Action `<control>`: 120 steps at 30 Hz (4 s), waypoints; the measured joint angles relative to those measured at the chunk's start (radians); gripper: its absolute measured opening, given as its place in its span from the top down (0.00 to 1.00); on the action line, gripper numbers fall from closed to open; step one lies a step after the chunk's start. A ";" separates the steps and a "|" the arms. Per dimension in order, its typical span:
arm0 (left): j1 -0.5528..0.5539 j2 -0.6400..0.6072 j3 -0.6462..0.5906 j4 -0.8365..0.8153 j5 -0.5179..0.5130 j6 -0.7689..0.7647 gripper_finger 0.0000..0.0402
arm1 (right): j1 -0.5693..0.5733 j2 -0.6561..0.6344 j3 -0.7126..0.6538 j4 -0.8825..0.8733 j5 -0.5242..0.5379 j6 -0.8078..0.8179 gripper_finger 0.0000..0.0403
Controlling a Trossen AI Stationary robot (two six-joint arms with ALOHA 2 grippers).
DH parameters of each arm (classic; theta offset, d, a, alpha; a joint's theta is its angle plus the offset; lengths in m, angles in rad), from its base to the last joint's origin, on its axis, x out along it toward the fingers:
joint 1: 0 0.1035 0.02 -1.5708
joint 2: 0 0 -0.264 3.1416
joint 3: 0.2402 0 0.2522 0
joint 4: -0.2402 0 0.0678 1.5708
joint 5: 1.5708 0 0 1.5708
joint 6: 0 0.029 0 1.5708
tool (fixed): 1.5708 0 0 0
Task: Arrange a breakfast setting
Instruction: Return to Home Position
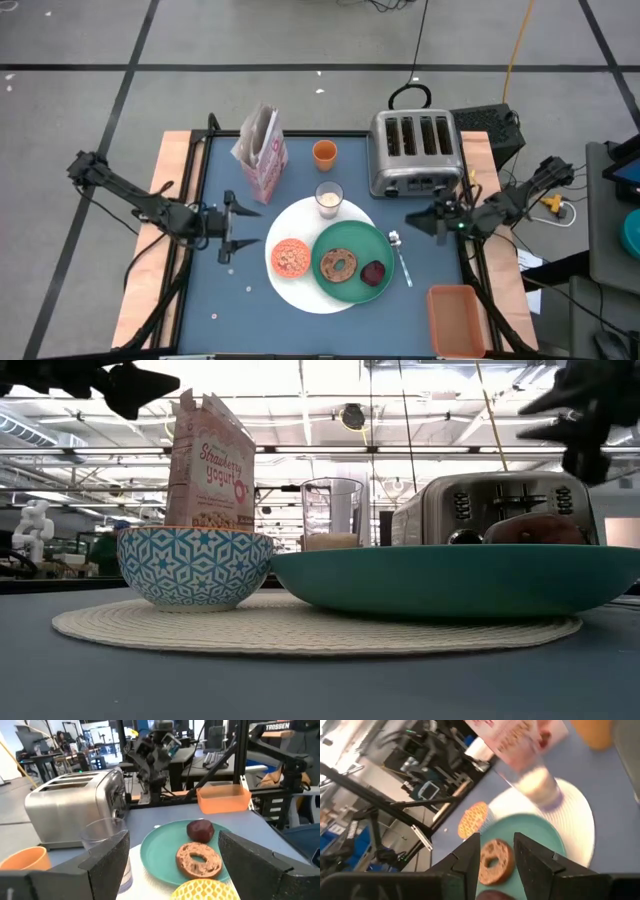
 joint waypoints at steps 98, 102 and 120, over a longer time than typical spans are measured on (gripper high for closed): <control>0.479 -0.644 -0.305 -0.261 0.367 -0.051 0.23 | -0.048 -0.336 -0.089 0.034 -0.009 -0.947 1.00; 0.479 -0.644 -0.305 -0.260 0.367 -0.052 0.23 | -0.079 -0.337 -0.137 0.115 -0.034 -0.982 1.00; 0.479 -0.644 -0.306 -0.256 0.365 -0.055 0.23 | -0.269 -0.336 -0.183 0.185 -0.212 -1.092 1.00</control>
